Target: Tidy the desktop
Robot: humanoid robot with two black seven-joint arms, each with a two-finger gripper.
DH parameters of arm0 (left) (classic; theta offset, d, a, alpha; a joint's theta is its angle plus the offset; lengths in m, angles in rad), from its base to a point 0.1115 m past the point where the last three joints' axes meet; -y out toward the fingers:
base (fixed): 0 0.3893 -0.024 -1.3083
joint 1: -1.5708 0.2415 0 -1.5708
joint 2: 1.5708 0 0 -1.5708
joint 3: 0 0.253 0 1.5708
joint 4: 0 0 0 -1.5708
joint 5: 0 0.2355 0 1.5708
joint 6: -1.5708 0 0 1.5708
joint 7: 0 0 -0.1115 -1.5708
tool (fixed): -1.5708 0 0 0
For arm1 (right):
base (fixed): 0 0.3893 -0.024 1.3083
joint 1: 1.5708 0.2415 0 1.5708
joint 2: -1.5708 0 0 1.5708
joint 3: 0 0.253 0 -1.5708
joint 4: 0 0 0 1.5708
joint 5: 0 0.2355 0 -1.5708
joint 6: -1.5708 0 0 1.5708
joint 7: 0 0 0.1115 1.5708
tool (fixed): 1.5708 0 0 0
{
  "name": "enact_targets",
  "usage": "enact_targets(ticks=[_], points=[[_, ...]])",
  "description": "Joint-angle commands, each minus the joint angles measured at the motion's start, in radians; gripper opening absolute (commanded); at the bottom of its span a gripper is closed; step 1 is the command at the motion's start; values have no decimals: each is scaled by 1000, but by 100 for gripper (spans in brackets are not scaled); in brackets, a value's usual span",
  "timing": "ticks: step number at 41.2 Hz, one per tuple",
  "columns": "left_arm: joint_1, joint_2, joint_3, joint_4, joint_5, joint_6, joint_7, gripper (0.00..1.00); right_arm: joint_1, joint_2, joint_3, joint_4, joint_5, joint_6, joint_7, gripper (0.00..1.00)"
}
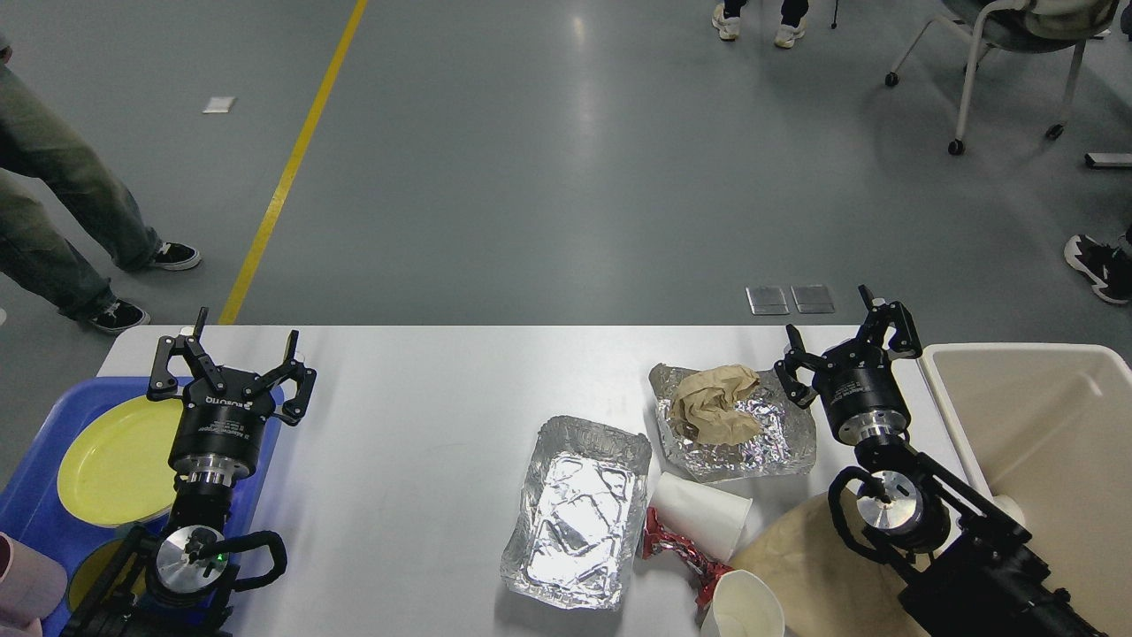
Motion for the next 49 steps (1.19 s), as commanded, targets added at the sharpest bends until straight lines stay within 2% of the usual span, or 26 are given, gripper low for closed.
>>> enact_targets(ticks=[1,49], points=[[0,0,2,0,-9,-3,-1,96,0,0,0,0,0,0,0,100],[1,2,5,0,-11,-6,0,96,9,-6,20,11,2,2,2,100]])
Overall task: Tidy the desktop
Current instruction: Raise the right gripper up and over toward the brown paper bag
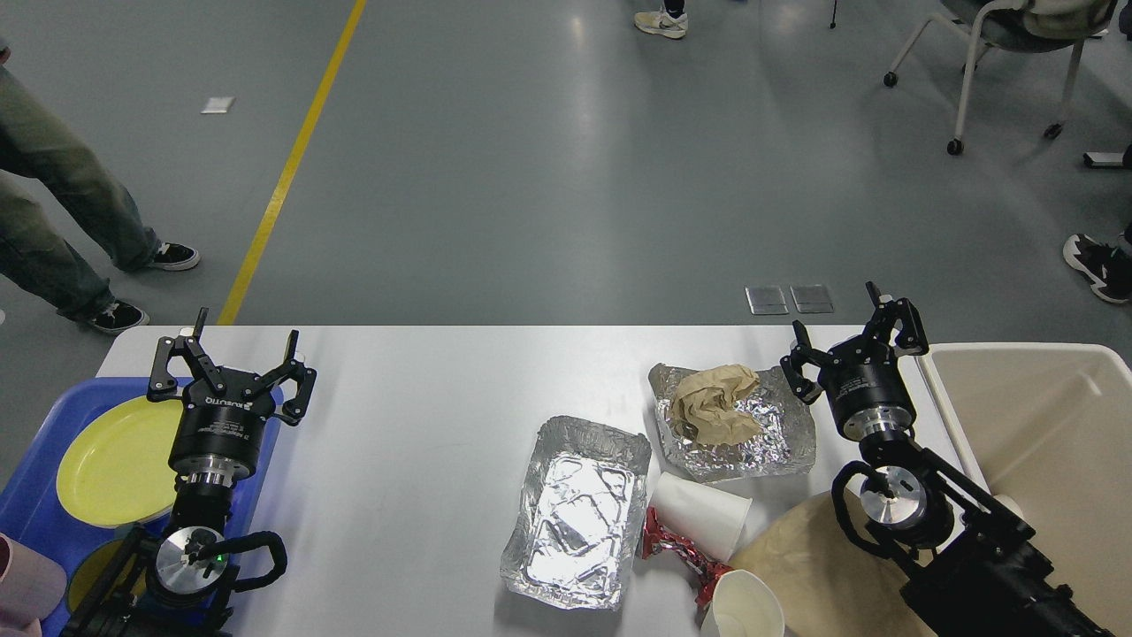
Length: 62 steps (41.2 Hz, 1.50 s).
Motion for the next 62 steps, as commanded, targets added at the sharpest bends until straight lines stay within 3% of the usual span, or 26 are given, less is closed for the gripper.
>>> enact_targets(ticks=[1,58,62], points=[[0,0,0,0,0,0,0,96,3,-7,4,17,2,4,3,100],[0,0,0,0,0,0,0,96,35,-119,41,17,0,64,-8,100],[0,0,0,0,0,0,2,96,41,-198,3,9,-1,91,-3,100]])
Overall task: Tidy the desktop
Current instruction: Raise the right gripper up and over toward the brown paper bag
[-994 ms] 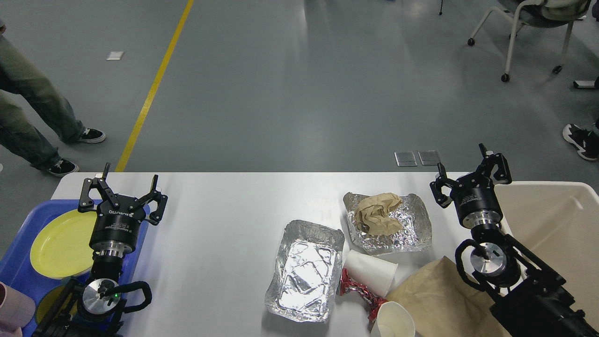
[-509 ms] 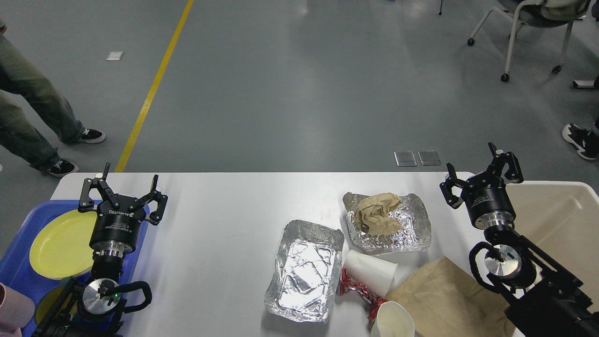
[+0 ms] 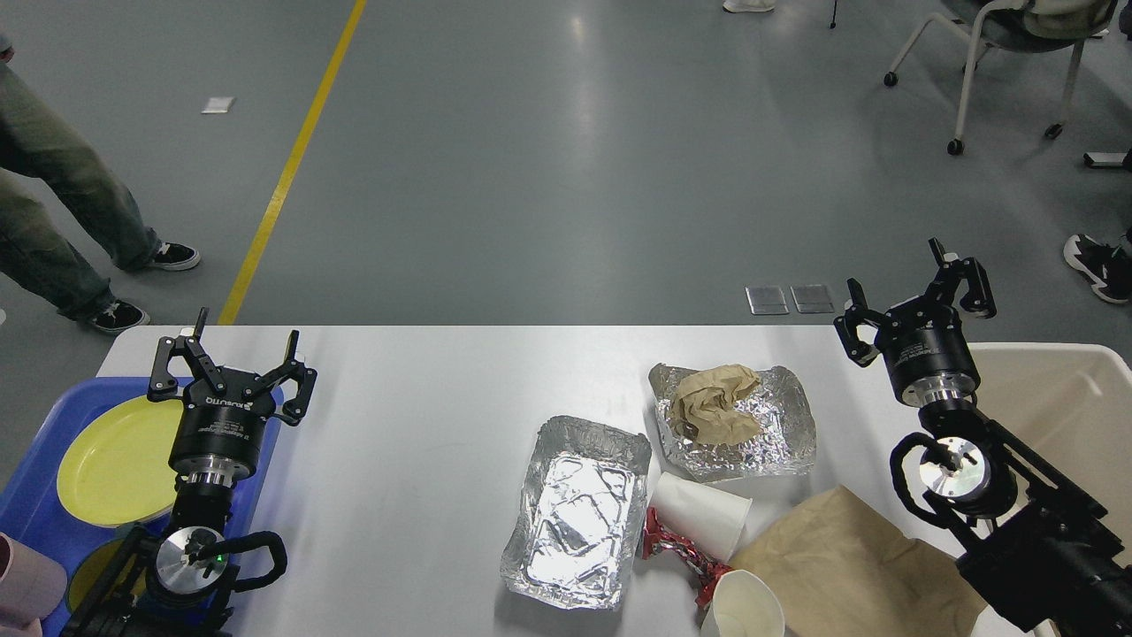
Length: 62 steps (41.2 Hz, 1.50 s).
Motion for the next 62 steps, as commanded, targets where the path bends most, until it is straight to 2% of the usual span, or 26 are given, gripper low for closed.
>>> enact_targets(ticks=[1,5,10,13,21,27,28,33,37,39,44,46,48,49,51,53,55,57,62], points=[[0,0,0,0,0,0,0,96,19,-97,-56,-7,1,36,8,100],[0,0,0,0,0,0,0,96,61,-156,-156,-7,1,80,9,100],[0,0,0,0,0,0,0,96,165,-248,-427,-5,1,135,9,100],[0,0,0,0,0,0,0,96,296,-312,-642,-5,1,140,9,100],[0,0,0,0,0,0,0,96,649,-392,-1193,3,2,143,8,100],[0,0,0,0,0,0,0,96,887,-383,-1540,4,7,157,8,100],[0,0,0,0,0,0,0,96,945,-366,-1637,9,7,183,8,100],[0,0,0,0,1,0,0,96,1111,-305,-1897,16,8,299,3,100],[0,0,0,0,0,0,0,96,1237,-228,-2077,27,7,433,-3,100],[0,0,0,0,0,0,0,96,1327,-155,-2197,84,7,493,-8,100],[0,0,0,0,0,0,0,96,1511,-87,-2347,220,8,496,-26,100],[0,0,0,0,1,0,0,96,1570,-76,-2373,283,7,501,-66,100],[0,0,0,0,0,0,0,96,1619,-64,-2379,338,7,507,-144,100],[0,0,0,0,0,0,0,96,1659,-49,-2385,393,7,510,-244,100],[0,0,0,0,0,0,0,96,1694,-24,-2387,450,8,508,-360,100],[0,0,0,0,0,0,0,96,1723,2,-2387,509,8,507,-460,100],[0,0,0,0,0,0,0,96,1749,17,-2385,552,16,504,-530,100],[0,0,0,0,0,0,0,96,1775,24,-2387,590,45,505,-566,100],[0,0,0,0,1,0,0,96,1886,33,-2391,713,132,508,-577,100]])
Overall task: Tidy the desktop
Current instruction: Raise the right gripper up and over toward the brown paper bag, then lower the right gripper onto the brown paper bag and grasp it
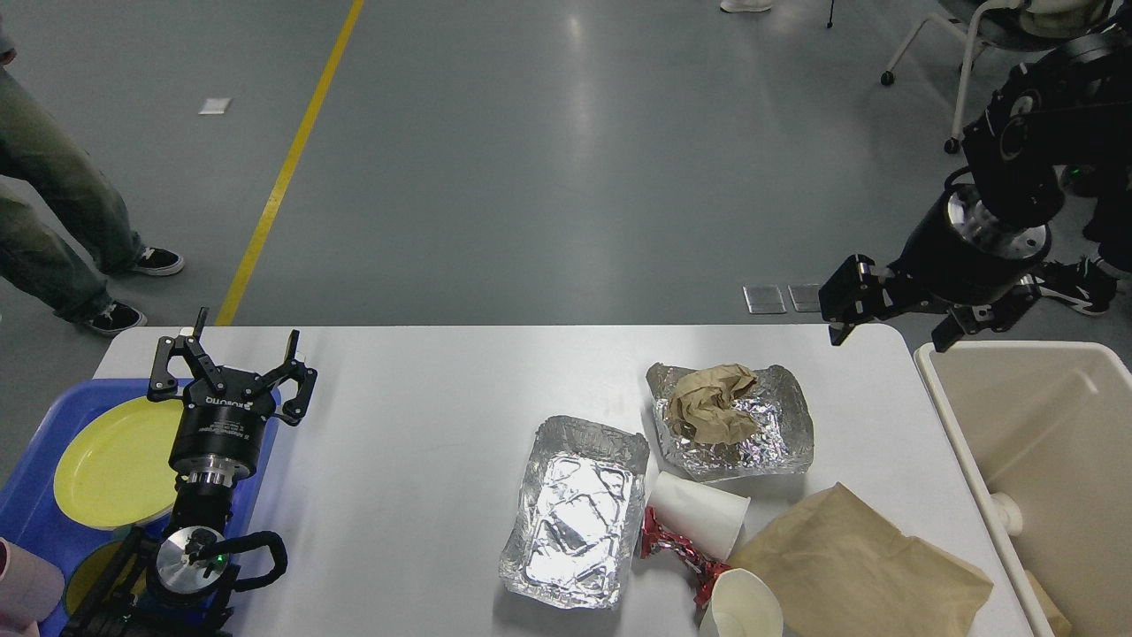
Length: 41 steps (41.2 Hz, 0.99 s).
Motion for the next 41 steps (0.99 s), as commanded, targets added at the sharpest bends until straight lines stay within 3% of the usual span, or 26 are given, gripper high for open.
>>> enact_targets(ticks=[1,31,41], points=[[0,0,0,0,0,0,0,96,102,10,-3,117,68,2,-23,100],[0,0,0,0,1,0,3,96,101,1,5,182,70,-29,-17,100],[0,0,0,0,0,0,2,96,20,-55,-50,183,-57,-96,29,92]])
